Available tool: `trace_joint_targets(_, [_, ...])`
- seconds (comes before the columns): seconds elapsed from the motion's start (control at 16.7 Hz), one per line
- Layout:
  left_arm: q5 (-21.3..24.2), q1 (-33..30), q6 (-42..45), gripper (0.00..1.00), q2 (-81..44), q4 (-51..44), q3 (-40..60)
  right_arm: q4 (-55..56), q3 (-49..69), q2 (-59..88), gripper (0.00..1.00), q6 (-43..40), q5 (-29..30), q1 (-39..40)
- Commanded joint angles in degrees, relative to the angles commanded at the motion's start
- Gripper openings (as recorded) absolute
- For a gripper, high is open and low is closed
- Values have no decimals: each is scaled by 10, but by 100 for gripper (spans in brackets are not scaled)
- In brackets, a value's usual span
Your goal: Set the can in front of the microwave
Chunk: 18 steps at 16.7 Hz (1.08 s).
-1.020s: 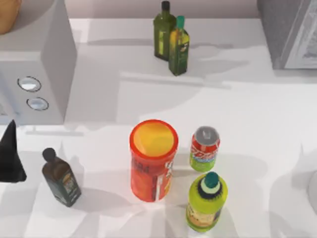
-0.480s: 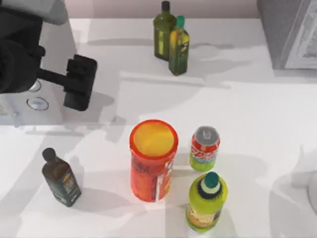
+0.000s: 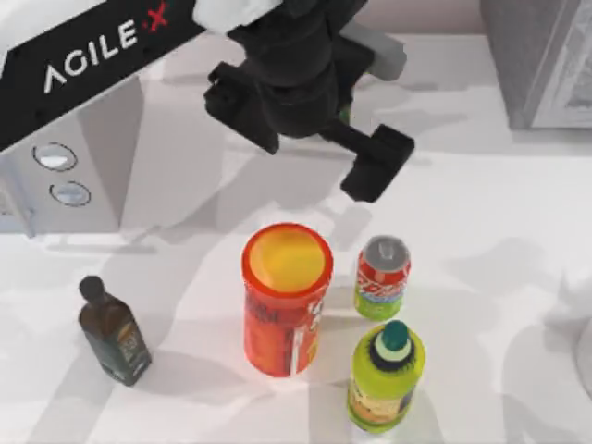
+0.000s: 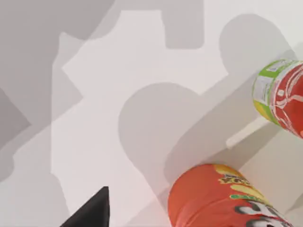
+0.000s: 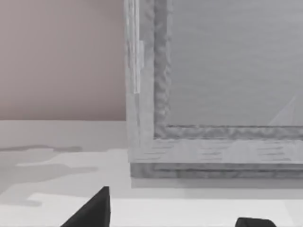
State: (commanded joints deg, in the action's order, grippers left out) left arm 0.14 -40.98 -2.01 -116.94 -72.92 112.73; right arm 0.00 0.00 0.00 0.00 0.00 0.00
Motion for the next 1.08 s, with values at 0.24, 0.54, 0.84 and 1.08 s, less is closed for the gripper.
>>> trace_joint_targets(0.24, [1,-56,-4,100,-158,-95,162,0,0,0,100,0,0,0])
trace_joint_targets(0.54, [3,-85,-7,100,-225,-142,238,0,0,0,100,0,0,0])
trace_joint_targets(0.84, [3,-83,-6,100,-225,-139,235,0,0,0,100,0,0,0])
trace_joint_targets(1.08, [3,-84,-5,100,-218,-83,173,0,0,0,100,0,0,0])
